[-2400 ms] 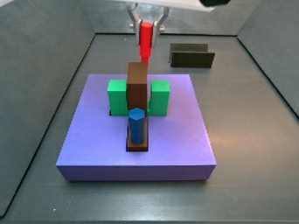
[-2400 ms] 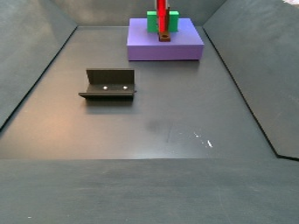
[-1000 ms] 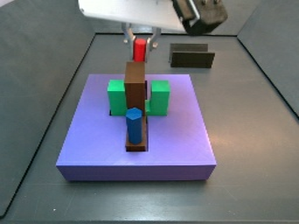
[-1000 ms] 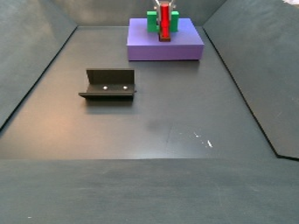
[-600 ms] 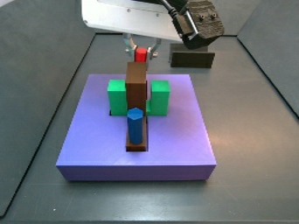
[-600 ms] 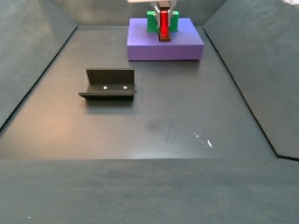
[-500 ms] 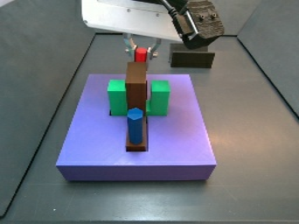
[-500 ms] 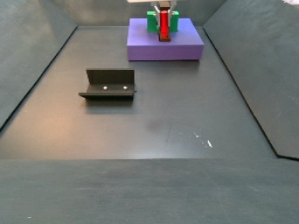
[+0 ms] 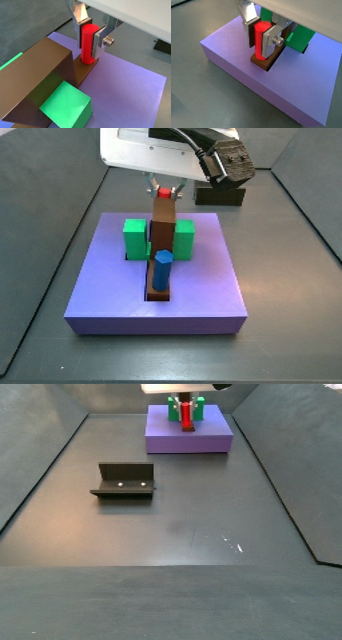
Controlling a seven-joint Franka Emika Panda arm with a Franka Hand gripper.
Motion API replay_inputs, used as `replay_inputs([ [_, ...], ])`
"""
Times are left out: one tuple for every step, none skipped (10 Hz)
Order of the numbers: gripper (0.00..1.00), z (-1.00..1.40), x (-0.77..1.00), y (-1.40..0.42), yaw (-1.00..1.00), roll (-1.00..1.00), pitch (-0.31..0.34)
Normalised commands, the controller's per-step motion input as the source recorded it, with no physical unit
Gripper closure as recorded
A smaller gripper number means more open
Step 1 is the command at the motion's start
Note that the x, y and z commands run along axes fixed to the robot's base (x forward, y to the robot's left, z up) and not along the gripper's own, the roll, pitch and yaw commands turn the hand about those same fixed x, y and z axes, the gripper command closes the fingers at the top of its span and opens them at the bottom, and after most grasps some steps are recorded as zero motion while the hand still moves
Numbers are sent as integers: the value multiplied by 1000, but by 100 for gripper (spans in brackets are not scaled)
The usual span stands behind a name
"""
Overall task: Pick up the red object. Move up. Move to above the board. Insert the red object.
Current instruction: Insert the red object.
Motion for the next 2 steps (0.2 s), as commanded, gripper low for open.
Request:
replay_inputs([
  [100, -140, -231, -60, 0, 71, -11],
  [100, 0, 0, 0, 0, 0, 0],
])
